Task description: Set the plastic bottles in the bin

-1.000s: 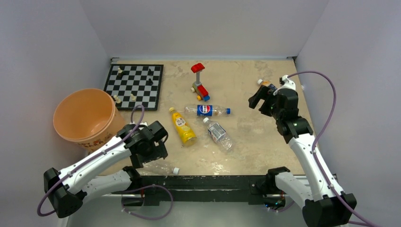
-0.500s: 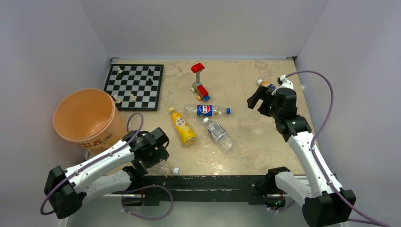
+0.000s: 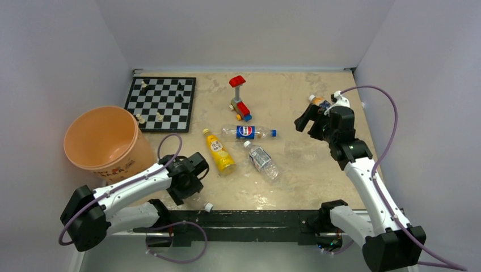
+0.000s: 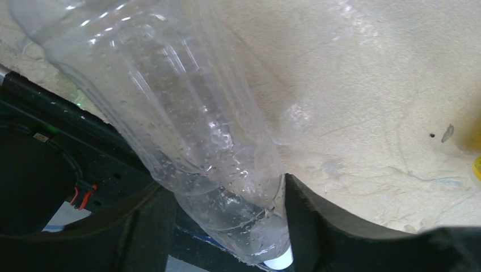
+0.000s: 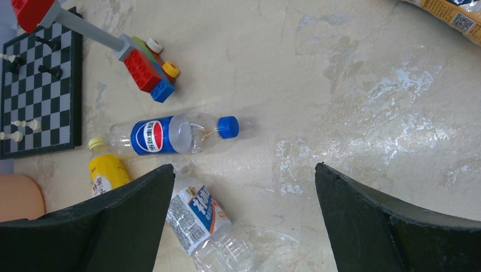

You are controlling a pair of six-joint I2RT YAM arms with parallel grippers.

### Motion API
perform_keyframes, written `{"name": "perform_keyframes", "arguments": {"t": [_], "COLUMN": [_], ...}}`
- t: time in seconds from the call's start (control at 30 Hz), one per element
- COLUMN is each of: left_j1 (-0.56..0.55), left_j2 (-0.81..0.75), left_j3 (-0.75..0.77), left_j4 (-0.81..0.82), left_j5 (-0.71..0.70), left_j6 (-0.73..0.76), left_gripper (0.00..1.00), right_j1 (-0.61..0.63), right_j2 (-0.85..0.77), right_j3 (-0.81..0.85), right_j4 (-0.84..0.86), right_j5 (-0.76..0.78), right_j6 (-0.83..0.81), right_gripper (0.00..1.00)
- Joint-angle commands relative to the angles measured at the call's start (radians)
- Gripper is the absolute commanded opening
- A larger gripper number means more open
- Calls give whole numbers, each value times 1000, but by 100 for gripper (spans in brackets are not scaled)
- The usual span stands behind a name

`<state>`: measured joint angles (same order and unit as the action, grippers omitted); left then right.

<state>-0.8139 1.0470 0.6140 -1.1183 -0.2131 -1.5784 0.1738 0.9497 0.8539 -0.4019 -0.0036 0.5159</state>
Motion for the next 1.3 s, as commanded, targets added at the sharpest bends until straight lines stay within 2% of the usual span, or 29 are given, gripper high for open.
{"name": "perform_keyframes", "arguments": {"t": [0.0, 0.13, 0.5, 0.6, 0.83, 0.93, 1.03, 1.1, 1.13, 1.17, 1.2, 1.27], "left_j1": [-1, -1, 1, 1, 14, 16, 17, 25, 35, 51, 78, 192], "left_j2": [85, 110, -48, -89, -129, -146, -187, -231, -255, -283, -311, -367], "left_j3": [71, 175, 587, 700, 959, 1039, 1030, 962, 923, 871, 813, 689], "left_j4": [67, 48, -24, -33, -220, -321, -348, -209, -85, 64, 268, 666], "left_j5": [-34, -61, -232, -293, -651, -809, -1032, -1168, -1232, -1277, -1287, -1189], "left_j6": [72, 174, 688, 858, 1034, 998, 975, 1071, 1158, 1289, 1499, 1819], "left_gripper": [56, 35, 0, 0, 0, 0, 0, 0, 0, 0, 0, 0], "right_j1": [-2, -3, -2, -3, -3, -3, -2, -2, -3, -2, -3, -2], "right_j2": [14, 11, 26, 30, 6, 4, 2, 7, 14, 21, 29, 37], "right_j3": [5, 8, 22, 44, 72, 79, 70, 64, 66, 71, 75, 85], "right_j4": [36, 33, 34, 27, 22, 10, 10, 21, 21, 21, 18, 16], "right_j5": [-24, -20, -26, -28, -31, -36, -41, -47, -54, -63, -69, -86], "right_j6": [-4, -2, 3, -13, -28, -40, -43, -41, -41, -40, -38, -36], "right_gripper": [99, 99, 99, 99, 99, 99, 99, 99, 99, 99, 99, 99]}}
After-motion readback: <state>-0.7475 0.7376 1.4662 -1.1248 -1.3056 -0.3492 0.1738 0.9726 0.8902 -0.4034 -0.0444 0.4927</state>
